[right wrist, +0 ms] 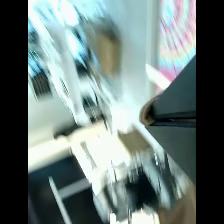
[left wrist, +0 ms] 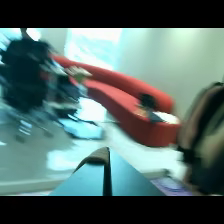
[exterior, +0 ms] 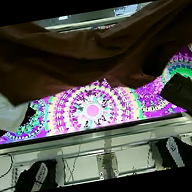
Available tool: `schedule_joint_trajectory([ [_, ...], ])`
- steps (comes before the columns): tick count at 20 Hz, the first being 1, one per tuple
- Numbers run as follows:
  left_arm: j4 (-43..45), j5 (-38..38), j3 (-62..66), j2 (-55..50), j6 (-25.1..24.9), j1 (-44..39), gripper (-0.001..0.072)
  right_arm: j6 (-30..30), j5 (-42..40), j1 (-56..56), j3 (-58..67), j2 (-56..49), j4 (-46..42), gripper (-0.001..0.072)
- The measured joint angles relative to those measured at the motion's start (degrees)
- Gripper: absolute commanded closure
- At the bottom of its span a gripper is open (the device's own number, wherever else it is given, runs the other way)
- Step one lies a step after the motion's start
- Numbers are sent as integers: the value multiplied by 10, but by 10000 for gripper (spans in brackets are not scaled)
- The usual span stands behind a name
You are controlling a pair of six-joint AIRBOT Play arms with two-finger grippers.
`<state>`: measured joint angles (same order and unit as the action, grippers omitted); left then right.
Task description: Fold the shirts.
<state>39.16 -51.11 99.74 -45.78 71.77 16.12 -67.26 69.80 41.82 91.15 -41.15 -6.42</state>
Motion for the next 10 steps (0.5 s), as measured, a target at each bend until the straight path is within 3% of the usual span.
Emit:
schedule_joint_trajectory([
  [5,143,-37,2,7,56,5,700,-19,10,43,77,-36,-32,692],
  [8,164,-96,2,-63,77,-7,700,-28,42,9,75,-87,-62,693],
  [10,166,-128,2,-130,81,-35,700,-33,54,-59,52,-127,-133,693],
])
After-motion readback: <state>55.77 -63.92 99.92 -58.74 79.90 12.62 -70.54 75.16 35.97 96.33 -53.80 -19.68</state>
